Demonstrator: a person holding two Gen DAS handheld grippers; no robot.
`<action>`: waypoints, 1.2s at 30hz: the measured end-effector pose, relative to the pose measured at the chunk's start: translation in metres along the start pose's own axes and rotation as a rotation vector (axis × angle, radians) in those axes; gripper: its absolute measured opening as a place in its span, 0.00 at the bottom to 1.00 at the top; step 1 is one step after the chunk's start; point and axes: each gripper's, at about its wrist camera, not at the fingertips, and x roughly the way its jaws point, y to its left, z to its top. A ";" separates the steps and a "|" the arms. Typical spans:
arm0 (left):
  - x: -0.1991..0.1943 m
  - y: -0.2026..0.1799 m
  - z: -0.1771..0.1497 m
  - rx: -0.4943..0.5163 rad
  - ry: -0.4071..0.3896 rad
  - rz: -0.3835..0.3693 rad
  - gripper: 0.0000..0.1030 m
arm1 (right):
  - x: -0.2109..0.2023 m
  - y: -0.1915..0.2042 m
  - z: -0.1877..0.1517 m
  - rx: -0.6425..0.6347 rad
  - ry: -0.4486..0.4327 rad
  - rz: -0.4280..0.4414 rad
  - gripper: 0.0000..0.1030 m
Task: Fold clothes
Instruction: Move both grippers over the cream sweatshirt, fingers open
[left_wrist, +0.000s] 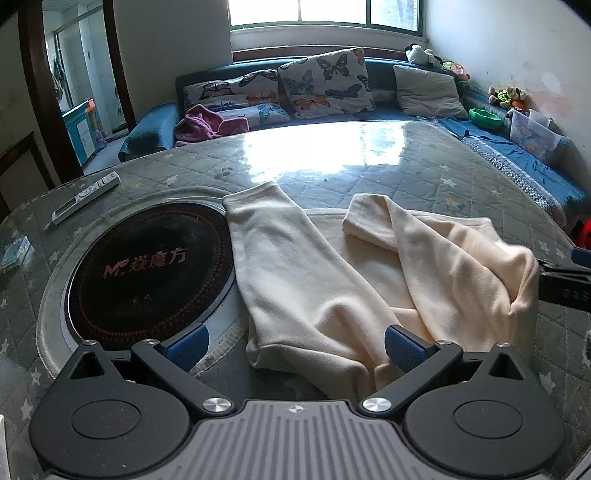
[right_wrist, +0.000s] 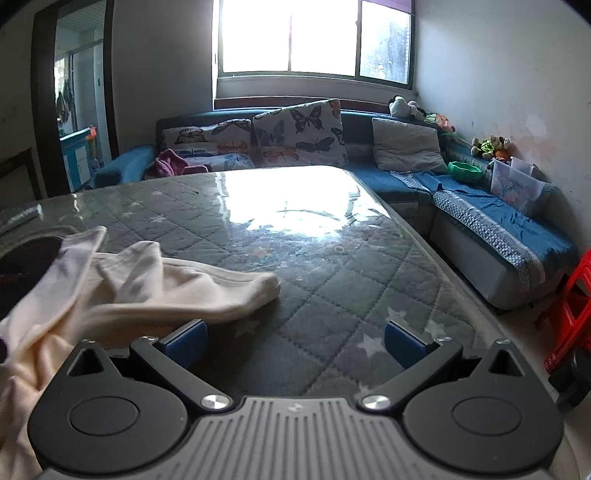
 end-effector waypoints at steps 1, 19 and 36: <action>0.000 0.000 0.000 -0.002 0.000 -0.001 1.00 | -0.004 0.001 -0.002 0.002 -0.007 0.005 1.00; -0.014 -0.001 -0.022 0.035 0.019 0.017 1.00 | -0.069 0.029 -0.024 -0.023 -0.023 0.135 1.00; -0.022 -0.004 -0.033 0.047 0.026 0.011 1.00 | -0.085 0.048 -0.034 -0.079 -0.014 0.163 1.00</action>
